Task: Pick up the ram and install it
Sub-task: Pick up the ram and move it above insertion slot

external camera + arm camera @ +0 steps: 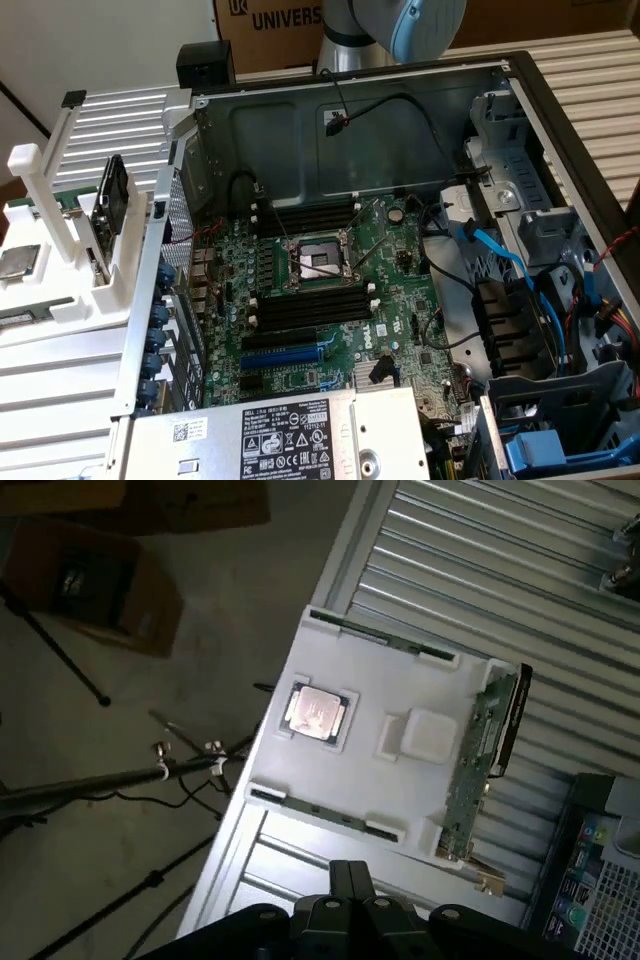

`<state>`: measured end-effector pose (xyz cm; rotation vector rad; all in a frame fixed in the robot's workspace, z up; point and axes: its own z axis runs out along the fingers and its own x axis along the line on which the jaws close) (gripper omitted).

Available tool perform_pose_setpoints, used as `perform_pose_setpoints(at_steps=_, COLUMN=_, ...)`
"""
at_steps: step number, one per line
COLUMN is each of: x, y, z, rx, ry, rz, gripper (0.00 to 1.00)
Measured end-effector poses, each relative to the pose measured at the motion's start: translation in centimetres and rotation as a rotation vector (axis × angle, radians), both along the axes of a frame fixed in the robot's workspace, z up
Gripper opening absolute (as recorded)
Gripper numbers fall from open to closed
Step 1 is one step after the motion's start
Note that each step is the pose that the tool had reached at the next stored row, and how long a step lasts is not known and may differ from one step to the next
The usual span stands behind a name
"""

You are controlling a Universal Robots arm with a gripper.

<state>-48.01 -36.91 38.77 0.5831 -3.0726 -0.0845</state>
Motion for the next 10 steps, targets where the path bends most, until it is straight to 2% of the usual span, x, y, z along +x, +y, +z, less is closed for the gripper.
perform_pose_setpoints(at_steps=1, x=0.0, y=0.0, z=-0.1, rx=0.0, ry=0.0, rz=0.051, gripper=0.1)
perform_pose_setpoints(at_steps=3, x=0.03, y=0.0, z=-0.13, rx=0.0, ry=0.0015, rz=0.068, gripper=0.1)
perform_pose_setpoints(at_steps=6, x=0.14, y=0.0, z=-0.18, rx=0.0013, ry=0.0097, rz=0.091, gripper=0.1)
perform_pose_setpoints(at_steps=8, x=0.13, y=0.01, z=-0.2, rx=0.0031, ry=0.0115, rz=0.124, gripper=0.1)
perform_pose_setpoints(at_steps=9, x=0.14, y=0.0, z=-0.21, rx=0.0029, ry=0.0118, rz=0.18, gripper=0.1)
perform_pose_setpoints(at_steps=10, x=0.15, y=0.0, z=-0.22, rx=0.0027, ry=0.0118, rz=0.199, gripper=0.1)
